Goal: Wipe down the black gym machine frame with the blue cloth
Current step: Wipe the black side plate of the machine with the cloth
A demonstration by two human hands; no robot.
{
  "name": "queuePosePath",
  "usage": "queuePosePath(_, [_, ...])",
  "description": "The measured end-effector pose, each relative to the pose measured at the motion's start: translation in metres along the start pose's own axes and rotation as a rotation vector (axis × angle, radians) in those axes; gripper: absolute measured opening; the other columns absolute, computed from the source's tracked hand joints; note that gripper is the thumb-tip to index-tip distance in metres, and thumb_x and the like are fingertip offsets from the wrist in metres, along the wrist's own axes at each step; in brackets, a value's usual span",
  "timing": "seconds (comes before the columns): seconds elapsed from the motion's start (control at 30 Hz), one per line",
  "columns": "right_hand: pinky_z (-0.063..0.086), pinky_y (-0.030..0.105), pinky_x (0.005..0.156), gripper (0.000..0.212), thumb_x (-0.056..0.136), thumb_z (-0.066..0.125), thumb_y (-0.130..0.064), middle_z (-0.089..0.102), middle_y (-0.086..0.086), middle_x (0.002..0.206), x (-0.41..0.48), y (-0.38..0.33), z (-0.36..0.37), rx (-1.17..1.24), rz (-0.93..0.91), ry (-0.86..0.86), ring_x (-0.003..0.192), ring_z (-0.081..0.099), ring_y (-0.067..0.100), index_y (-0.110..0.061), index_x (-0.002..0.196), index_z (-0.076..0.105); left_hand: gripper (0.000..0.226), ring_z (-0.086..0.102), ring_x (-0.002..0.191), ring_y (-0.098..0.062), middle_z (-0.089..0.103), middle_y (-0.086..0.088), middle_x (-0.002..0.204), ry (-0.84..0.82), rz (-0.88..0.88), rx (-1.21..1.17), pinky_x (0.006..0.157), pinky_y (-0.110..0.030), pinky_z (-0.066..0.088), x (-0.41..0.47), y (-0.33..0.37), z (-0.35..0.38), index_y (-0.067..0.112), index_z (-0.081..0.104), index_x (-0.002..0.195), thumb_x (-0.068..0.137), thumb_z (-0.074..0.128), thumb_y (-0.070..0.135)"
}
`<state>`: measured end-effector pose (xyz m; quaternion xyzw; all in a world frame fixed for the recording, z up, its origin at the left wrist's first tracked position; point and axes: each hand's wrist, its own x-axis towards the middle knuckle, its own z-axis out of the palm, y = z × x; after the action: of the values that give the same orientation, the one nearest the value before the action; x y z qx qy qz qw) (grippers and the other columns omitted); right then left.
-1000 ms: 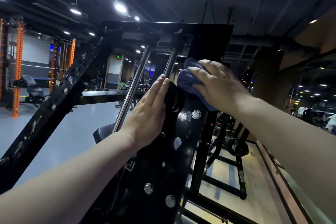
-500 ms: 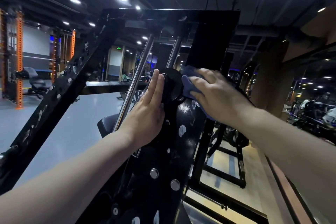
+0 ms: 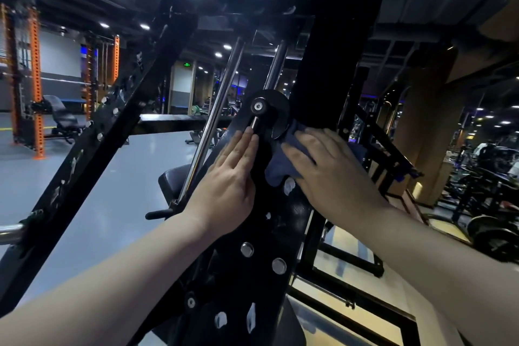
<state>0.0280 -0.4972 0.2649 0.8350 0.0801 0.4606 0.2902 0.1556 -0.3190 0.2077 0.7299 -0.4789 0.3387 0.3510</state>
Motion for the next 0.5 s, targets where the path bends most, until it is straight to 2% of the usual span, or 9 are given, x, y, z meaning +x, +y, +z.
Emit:
queuePosePath(0.13, [0.034,0.055,0.117,0.054,0.087,0.076,-0.019,0.059,0.020,0.134,0.001,0.019,-0.005,0.049,-0.098,-0.026,0.130,0.051,0.040,-0.007,0.137,0.060,0.069,0.007,0.157,-0.016,0.017,-0.006,0.168,0.015,0.003,0.049,0.125,-0.043,0.022,-0.011,0.000,0.004,0.006,0.023,0.159,0.093,0.025,0.026])
queuePosePath(0.2, [0.038,0.053,0.114,0.045,0.091,0.060,-0.021,0.061,0.020,0.132,-0.005,0.021,-0.007,0.055,-0.234,-0.049,0.126,0.055,0.040,-0.009,0.134,0.063,0.068,0.011,0.156,-0.018,0.022,-0.008,0.167,0.039,-0.022,0.053,0.124,-0.044,0.024,-0.014,0.001,0.007,0.004,0.027,0.157,0.093,0.026,0.024])
queuePosePath(0.27, [0.044,0.053,0.110,0.046,0.091,0.051,-0.018,0.061,0.019,0.134,-0.016,0.013,-0.006,0.059,-0.344,-0.114,0.125,0.058,0.039,-0.011,0.135,0.062,0.065,0.016,0.155,-0.021,0.026,-0.011,0.165,0.059,-0.043,0.022,0.123,-0.046,0.027,-0.019,0.001,0.012,0.002,0.031,0.156,0.094,0.027,0.021])
queuePosePath(0.33, [0.044,0.054,0.110,0.052,0.088,0.064,-0.010,0.056,0.020,0.140,-0.017,0.004,-0.001,0.054,-0.280,-0.141,0.130,0.054,0.040,-0.011,0.140,0.057,0.061,0.019,0.155,-0.022,0.029,-0.012,0.164,0.093,-0.065,-0.013,0.122,-0.047,0.029,-0.027,0.001,0.016,0.002,0.033,0.155,0.098,0.028,0.024])
queuePosePath(0.4, [0.040,0.054,0.112,0.062,0.086,0.075,-0.011,0.052,0.020,0.144,-0.010,-0.003,0.002,0.038,-0.107,-0.115,0.134,0.048,0.040,-0.010,0.143,0.052,0.057,0.021,0.154,-0.019,0.030,-0.010,0.164,0.144,-0.120,-0.079,0.123,-0.044,0.027,-0.036,0.003,0.019,0.004,0.032,0.155,0.104,0.031,0.030])
queuePosePath(0.5, [0.031,0.051,0.119,0.060,0.089,0.073,-0.020,0.049,0.016,0.148,-0.008,-0.019,0.007,0.019,-0.026,-0.122,0.140,0.044,0.036,-0.010,0.144,0.052,0.057,0.015,0.155,-0.013,0.023,-0.004,0.166,0.174,-0.225,-0.182,0.124,-0.043,0.026,-0.049,0.015,0.023,0.008,0.026,0.158,0.108,0.033,0.034])
